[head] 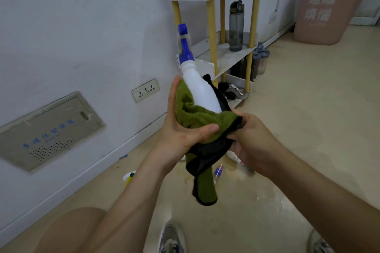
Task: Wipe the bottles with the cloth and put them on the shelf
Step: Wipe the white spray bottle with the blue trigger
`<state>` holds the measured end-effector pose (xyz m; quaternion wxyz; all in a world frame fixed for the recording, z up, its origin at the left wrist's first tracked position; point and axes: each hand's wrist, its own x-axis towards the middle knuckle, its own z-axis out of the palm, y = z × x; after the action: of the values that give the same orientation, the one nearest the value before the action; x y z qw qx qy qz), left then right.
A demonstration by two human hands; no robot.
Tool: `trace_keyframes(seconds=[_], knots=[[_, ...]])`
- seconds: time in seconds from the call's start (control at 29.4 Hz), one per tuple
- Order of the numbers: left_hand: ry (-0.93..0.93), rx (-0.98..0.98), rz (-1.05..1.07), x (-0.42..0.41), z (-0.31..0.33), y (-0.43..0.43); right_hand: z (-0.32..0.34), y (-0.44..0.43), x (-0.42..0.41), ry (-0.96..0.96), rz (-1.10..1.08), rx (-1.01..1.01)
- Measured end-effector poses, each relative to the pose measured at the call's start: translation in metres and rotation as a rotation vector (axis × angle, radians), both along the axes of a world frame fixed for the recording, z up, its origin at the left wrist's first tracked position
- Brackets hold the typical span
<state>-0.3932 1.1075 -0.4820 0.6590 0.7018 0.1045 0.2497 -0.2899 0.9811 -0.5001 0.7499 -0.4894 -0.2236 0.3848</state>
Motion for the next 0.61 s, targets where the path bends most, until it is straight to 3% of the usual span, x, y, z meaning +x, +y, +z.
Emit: trace_keyframes(seconds=[0.14, 0.27, 0.41, 0.51, 0.61], knots=[[0.06, 0.33, 0.025, -0.006, 0.001, 0.003, 0.006, -0.001, 0.003, 0.168, 0.094, 0.058], [0.103, 0.538, 0.134, -0.013, 0.002, 0.001, 0.006, -0.002, 0.004, 0.168, 0.188, -0.049], [0.055, 0.407, 0.102, -0.016, 0.005, 0.001, 0.027, -0.019, 0.015, -0.069, 0.419, -0.163], [0.039, 0.303, 0.027, -0.018, 0.009, -0.003, 0.042, -0.037, 0.041, -0.115, 0.609, -0.194], [0.03, 0.335, 0.006, -0.02, 0.009, -0.002, 0.051, -0.037, 0.047, -0.097, 0.47, -0.172]])
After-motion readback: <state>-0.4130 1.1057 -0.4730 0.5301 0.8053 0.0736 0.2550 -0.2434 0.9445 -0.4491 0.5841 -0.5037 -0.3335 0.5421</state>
